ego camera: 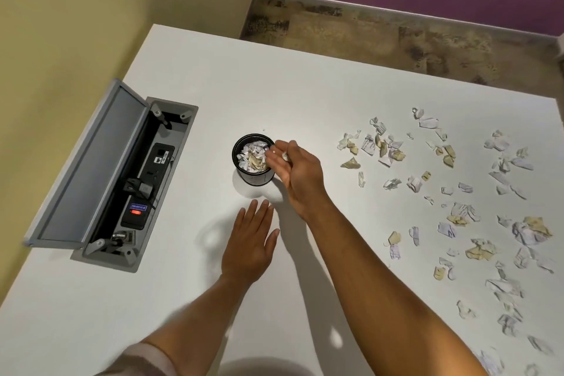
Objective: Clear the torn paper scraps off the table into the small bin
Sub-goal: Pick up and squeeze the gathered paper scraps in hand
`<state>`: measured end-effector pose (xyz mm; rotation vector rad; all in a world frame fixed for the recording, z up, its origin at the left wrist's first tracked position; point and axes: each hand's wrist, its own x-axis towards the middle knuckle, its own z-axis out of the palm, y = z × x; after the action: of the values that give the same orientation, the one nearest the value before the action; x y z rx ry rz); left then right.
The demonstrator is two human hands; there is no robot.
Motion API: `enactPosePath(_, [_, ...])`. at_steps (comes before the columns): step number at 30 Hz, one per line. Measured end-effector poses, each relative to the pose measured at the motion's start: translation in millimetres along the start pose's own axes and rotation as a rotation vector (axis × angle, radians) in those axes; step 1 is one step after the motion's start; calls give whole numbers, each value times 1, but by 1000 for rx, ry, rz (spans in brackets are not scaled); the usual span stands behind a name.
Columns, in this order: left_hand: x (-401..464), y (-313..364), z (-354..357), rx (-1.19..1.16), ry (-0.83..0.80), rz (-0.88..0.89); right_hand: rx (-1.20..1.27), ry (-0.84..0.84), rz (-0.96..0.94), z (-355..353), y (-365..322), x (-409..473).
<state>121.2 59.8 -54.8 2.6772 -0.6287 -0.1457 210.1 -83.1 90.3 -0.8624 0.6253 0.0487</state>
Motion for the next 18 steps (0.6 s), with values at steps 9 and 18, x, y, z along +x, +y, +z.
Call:
enactPosePath(9, [2, 1, -2, 7, -17, -18, -649, -260, -151, 15, -4, 24])
enactPosePath(18, [1, 2, -1, 44, -1, -4, -475, -38, -301, -7, -11, 47])
